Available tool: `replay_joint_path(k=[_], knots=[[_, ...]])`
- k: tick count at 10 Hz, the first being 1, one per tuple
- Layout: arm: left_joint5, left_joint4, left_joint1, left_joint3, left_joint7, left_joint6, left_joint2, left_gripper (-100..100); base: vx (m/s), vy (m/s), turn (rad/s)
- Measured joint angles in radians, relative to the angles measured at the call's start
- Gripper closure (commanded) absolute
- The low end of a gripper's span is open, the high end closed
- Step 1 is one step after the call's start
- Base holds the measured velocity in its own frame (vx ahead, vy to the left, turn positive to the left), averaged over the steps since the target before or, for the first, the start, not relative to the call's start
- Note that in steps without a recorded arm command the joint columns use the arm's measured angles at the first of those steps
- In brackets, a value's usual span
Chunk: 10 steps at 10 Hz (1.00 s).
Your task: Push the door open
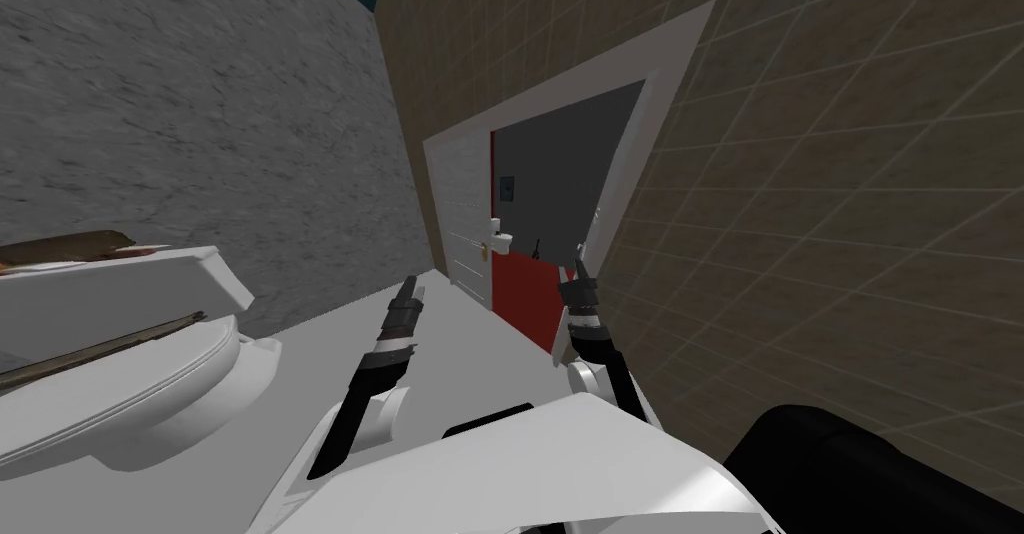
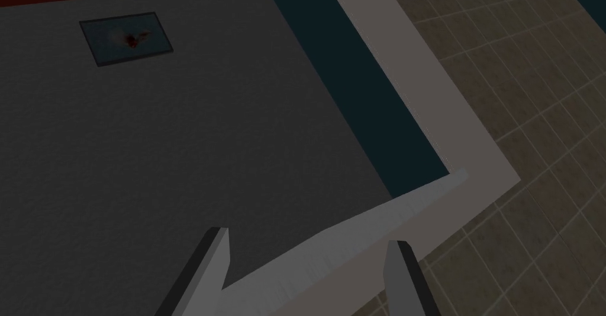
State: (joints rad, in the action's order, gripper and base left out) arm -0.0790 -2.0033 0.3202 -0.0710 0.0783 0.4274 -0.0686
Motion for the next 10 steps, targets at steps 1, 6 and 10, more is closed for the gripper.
replay_joint_path(k=[1, 6, 10], knots=[[-0.001, 0.015, -0.009, -0.006, -0.005, 0.000, -0.002, -100, 0.088, 0.070, -0.024], [-0.004, 0.102, -0.067, -0.028, -0.037, -0.001, -0.017, -100, 0.100, 0.048, -0.025], [-0.009, 0.184, -0.114, -0.052, -0.061, 0.006, -0.020, -100, 0.090, 0.056, -0.027]])
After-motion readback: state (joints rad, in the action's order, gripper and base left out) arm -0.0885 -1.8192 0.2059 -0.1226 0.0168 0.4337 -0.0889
